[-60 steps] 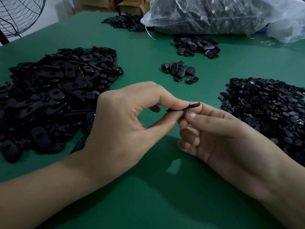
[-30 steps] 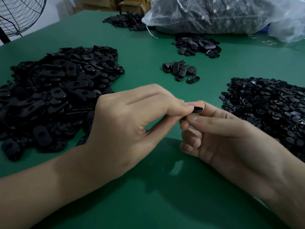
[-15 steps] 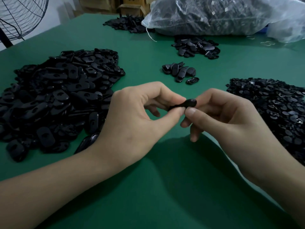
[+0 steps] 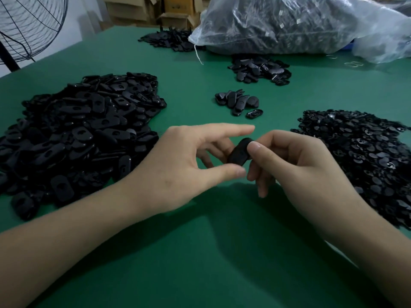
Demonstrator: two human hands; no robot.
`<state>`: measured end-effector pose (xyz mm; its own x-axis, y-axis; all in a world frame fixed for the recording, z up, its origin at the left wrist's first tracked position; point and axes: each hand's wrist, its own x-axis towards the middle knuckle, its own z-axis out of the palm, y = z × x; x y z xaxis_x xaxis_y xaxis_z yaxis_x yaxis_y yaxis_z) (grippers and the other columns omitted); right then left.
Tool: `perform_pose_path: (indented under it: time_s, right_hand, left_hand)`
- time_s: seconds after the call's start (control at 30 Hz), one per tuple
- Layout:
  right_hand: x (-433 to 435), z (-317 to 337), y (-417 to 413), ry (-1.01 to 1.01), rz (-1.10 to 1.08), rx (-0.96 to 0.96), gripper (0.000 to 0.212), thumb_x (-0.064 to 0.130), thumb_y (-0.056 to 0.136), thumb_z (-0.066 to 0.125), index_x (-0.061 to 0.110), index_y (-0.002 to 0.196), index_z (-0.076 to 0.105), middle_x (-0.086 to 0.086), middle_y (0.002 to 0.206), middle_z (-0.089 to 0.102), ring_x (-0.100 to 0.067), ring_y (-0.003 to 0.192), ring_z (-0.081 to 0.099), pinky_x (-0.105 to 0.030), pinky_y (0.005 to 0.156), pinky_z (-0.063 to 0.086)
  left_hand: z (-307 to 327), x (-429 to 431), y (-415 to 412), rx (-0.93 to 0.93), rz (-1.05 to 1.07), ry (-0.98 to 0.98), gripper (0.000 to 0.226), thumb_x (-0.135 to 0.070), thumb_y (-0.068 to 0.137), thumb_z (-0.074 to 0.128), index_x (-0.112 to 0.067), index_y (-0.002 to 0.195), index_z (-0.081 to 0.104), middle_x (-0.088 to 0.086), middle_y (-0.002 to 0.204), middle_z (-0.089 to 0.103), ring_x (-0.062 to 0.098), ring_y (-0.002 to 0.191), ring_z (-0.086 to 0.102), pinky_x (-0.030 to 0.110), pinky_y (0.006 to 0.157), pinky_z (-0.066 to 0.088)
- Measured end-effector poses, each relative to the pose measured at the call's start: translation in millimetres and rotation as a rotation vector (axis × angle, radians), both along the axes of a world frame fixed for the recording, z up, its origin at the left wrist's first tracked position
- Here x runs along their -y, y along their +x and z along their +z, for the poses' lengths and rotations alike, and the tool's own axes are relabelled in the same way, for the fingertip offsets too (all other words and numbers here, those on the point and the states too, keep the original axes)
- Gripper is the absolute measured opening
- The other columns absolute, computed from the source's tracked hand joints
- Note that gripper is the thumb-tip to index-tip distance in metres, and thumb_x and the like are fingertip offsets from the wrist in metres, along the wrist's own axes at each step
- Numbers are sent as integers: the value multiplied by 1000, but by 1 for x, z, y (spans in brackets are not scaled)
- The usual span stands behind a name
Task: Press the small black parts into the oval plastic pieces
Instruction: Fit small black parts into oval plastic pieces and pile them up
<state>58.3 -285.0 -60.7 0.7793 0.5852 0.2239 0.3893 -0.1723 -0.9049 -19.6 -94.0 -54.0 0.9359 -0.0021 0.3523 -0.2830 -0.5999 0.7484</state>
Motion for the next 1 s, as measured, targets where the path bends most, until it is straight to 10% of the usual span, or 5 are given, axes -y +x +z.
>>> perform_pose_path:
  time_s: [0.37, 0.53, 0.83, 1.0]
  right_hand:
    - [-2, -9, 9, 16, -10, -115, 17, 37, 100, 55, 21, 99, 60, -6, 72, 74, -26, 49, 63, -34, 60, 46]
    - [-1, -9, 7, -8, 3, -39, 13, 34, 101, 55, 24, 94, 59, -3, 70, 72, -25, 50, 64, -38, 60, 50]
    - [5, -3, 15, -85, -91, 151, 8, 29, 99, 61, 27, 92, 63, 5, 71, 70, -14, 58, 66, -25, 58, 49]
    - [16, 1, 31, -298, -271, 409, 3, 31, 94, 65, 31, 92, 68, 16, 79, 65, -7, 80, 61, -36, 74, 54]
  left_hand:
    - [13, -29, 96, -77, 182, 226, 43, -50, 83, 79, -38, 123, 71, -13, 92, 72, -1, 84, 67, 0, 70, 41]
    - [-2, -28, 162, -81, 292, 344, 46, -50, 88, 74, -35, 131, 67, 2, 107, 56, 24, 103, 61, 35, 96, 49]
    - [-3, -19, 183, -106, 384, 372, 53, -53, 101, 53, -29, 148, 52, 14, 133, 54, 33, 124, 54, 45, 107, 44]
    - [19, -59, 152, -232, 476, 759, 35, -33, 104, 54, -24, 138, 62, 13, 142, 51, 34, 133, 47, 52, 112, 40]
